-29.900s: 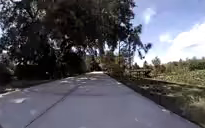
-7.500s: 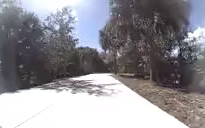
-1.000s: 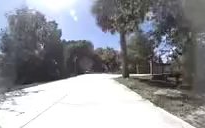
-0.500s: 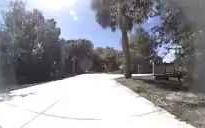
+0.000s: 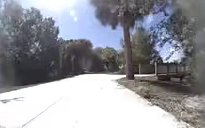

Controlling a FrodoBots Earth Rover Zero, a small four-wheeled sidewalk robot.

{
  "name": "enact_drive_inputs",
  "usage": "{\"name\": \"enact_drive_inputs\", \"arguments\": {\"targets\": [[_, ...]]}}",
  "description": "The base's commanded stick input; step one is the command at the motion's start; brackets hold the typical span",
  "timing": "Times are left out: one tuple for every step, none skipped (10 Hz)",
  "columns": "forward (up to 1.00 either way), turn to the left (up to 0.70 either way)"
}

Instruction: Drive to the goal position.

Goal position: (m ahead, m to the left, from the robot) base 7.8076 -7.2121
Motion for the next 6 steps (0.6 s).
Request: {"name": "enact_drive_inputs", "arguments": {"targets": [[0.84, 0.0], [0.84, 0.0], [0.84, 0.0], [0.84, 0.0], [0.84, 0.0], [0.84, 0.0]]}}
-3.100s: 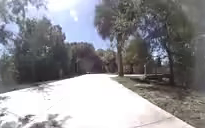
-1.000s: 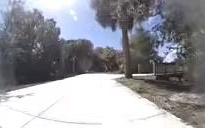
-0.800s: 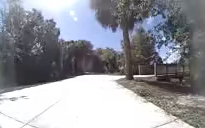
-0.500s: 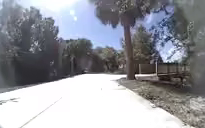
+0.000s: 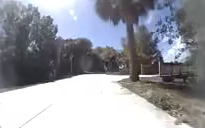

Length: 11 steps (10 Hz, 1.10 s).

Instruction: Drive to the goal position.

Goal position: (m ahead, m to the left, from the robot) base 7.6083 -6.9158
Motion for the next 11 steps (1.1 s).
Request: {"name": "enact_drive_inputs", "arguments": {"targets": [[0.84, 0.0], [0.84, 0.0], [0.84, 0.0], [0.84, 0.0], [0.84, 0.0], [0.84, 0.0], [0.84, 0.0], [0.84, 0.0], [0.84, 0.0], [0.84, 0.0], [0.84, 0.0]]}}
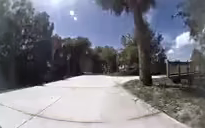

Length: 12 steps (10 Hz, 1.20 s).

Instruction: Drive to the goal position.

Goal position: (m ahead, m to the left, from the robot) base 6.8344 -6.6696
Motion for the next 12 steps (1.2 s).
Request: {"name": "enact_drive_inputs", "arguments": {"targets": [[0.84, 0.0], [0.84, 0.0], [0.84, 0.0], [0.84, 0.0], [0.84, 0.0], [0.84, 0.0], [0.84, 0.0], [0.84, 0.0], [0.84, 0.0], [0.84, 0.0], [0.84, 0.0], [0.84, 0.0]]}}
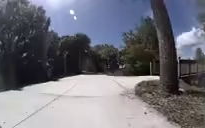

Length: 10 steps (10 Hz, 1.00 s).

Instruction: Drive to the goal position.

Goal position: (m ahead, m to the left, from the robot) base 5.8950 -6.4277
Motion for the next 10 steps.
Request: {"name": "enact_drive_inputs", "arguments": {"targets": [[0.84, 0.0], [0.84, 0.0], [0.84, 0.0], [0.84, 0.0], [0.84, 0.0], [0.84, 0.0], [0.84, 0.0], [0.84, 0.0], [0.84, 0.0], [0.84, 0.0]]}}
